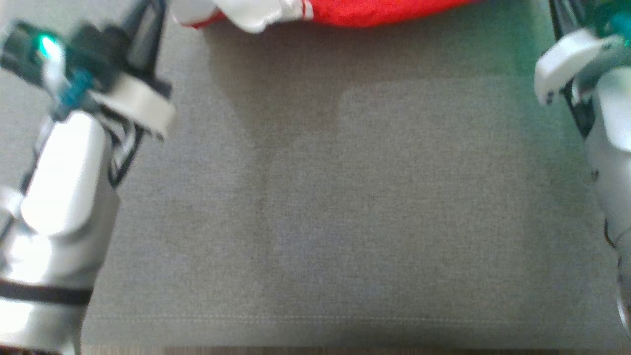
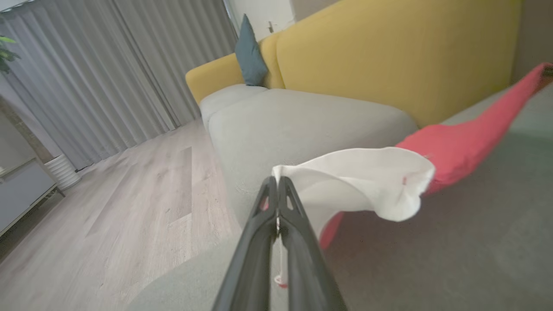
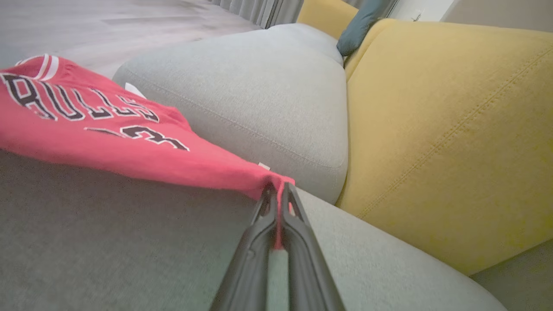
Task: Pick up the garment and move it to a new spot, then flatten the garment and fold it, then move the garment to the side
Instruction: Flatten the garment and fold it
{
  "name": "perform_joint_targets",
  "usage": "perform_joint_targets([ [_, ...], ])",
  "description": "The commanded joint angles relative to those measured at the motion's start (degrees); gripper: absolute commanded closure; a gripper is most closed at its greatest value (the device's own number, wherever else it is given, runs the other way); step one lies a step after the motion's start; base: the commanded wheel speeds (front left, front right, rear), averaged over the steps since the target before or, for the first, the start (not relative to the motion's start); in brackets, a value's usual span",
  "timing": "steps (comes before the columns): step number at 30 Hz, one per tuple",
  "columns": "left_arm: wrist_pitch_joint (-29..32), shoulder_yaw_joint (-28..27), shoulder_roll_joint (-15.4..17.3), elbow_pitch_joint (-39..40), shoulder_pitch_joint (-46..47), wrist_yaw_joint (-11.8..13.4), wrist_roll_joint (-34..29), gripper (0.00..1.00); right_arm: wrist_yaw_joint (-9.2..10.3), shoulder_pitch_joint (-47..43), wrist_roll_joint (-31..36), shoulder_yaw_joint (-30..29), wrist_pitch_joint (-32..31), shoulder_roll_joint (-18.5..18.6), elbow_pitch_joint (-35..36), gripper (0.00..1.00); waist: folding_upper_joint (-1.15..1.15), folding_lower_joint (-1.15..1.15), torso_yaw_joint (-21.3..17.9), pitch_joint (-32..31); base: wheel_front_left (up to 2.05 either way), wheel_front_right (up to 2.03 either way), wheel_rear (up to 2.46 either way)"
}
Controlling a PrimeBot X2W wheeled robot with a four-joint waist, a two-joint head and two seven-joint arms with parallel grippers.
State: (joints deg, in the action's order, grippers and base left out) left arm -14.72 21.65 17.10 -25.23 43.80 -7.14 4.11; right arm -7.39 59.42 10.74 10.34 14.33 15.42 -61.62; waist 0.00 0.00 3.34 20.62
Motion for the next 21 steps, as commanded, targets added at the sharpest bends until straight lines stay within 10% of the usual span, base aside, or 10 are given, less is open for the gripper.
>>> perform_joint_targets([
  [1, -0.3, -1.3, 3.2, 2.6, 0.2, -0.2, -0.6, 1.00, -0.10, -0.9, -1.1, 1.9, 0.6, 0.2, 0.8, 1.00, 0.00, 0.00, 0.4, -2.3, 0.00, 0.00, 0.00],
  [21, -0.3, 10.9, 11.3, 5.8, -20.4, -0.3, 6.2, 1.00, -0.10, -14.9, -29.5, 38.4, -9.9, 10.5, 4.8, 1.00, 0.00, 0.00, 0.5, -15.3, 0.00, 0.00, 0.00],
])
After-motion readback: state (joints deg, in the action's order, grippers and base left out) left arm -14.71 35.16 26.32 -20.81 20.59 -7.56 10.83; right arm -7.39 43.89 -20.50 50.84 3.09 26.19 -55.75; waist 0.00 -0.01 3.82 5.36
